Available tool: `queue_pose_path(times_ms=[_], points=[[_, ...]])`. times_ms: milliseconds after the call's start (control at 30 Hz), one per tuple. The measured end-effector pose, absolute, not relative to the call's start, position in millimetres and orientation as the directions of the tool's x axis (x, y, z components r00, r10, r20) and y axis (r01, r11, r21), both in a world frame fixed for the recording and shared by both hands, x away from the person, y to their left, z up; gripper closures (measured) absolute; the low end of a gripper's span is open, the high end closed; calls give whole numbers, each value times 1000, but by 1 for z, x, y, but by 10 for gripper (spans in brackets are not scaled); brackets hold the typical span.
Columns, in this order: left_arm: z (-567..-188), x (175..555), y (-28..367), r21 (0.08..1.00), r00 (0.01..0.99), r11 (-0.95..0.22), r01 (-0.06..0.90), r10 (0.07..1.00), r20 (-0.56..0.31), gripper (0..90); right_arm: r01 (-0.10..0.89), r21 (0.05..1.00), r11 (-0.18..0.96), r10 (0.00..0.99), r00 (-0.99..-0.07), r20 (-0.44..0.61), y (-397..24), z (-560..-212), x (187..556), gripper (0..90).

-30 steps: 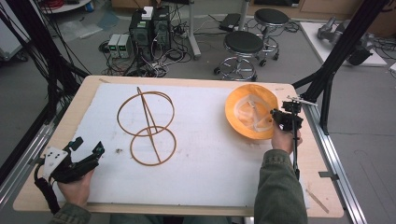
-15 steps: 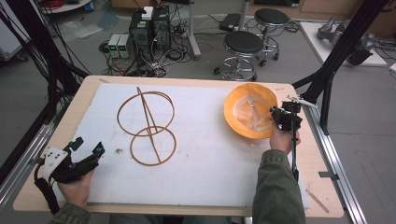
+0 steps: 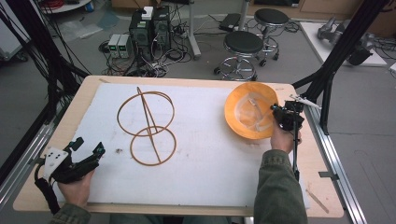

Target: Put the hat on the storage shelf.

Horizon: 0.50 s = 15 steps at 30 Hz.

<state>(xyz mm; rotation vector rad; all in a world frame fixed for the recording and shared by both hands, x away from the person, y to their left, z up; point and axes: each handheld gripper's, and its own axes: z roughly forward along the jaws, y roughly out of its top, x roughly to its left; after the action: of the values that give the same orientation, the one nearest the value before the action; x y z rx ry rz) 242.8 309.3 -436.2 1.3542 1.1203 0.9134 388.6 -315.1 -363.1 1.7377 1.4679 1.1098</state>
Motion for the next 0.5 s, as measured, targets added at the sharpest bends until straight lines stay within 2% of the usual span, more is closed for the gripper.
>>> queue_pose_path(times_ms=[200, 300, 400, 500], points=[[-436, 243, 309, 992, 247, 47, 118, 966, -75, 225, 374, 909, -187, 978, -15, 207, -314, -352, 380, 865], [-436, 243, 308, 992, 248, 47, 120, 966, -76, 224, 271, 942, -197, 969, -91, 228, -313, -345, 374, 864], [-436, 243, 308, 992, 251, 44, 122, 965, -74, 222, 152, 973, -171, 970, -147, 194, -307, -336, 366, 864], [-436, 241, 307, 992, 245, 44, 120, 967, -72, 220, 114, 976, -184, 965, -170, 201, -306, -333, 361, 865]])
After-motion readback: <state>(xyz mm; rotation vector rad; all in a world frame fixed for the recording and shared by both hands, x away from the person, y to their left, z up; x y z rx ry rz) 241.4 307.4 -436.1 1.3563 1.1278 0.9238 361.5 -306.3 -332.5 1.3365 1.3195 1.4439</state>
